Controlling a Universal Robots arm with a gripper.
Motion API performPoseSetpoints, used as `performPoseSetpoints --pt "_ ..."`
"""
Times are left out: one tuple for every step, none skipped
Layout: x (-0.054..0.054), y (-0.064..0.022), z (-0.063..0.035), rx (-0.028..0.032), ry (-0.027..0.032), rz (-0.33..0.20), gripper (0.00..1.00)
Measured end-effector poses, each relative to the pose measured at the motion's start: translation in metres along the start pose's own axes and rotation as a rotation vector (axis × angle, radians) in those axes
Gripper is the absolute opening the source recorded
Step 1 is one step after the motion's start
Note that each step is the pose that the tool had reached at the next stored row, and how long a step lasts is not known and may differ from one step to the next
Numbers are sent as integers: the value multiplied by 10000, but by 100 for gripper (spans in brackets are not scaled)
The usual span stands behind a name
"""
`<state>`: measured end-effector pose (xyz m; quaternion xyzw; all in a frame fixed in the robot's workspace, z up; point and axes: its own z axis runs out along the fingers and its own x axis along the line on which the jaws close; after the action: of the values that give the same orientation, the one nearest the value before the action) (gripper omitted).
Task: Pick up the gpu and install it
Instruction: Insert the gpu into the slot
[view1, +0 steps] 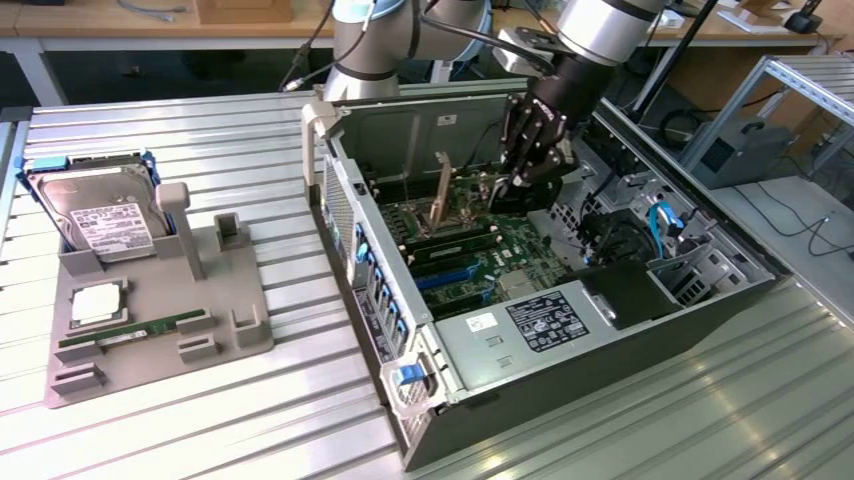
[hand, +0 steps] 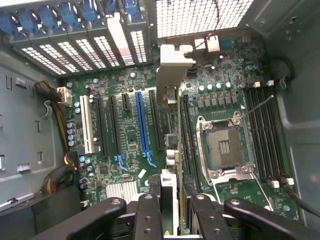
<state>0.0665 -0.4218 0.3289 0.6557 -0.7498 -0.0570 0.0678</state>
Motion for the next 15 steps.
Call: performPoseSetpoints --pt "0 0 0 1 5 -31 28" --pt "0 0 0 2 12 -64 28" --pt "0 0 0 4 21 -116 28" --pt "0 0 1 5 34 -191 28" --pt "0 0 1 7 44 -244 28" --pt "0 0 1 8 52 -290 28" --pt "0 0 1 9 60 -341 28" --pt "0 0 1 11 72 -404 28" --pt "0 0 1 13 81 -457 28" --pt "0 0 2 14 90 -508 28" --pt "0 0 3 14 95 -525 28" --pt "0 -1 10 14 85 -479 28" --pt "-1 -4 20 11 70 -399 28" --pt "-1 -6 34 9 54 -308 28" --pt "-1 -8 47 7 46 -259 28"
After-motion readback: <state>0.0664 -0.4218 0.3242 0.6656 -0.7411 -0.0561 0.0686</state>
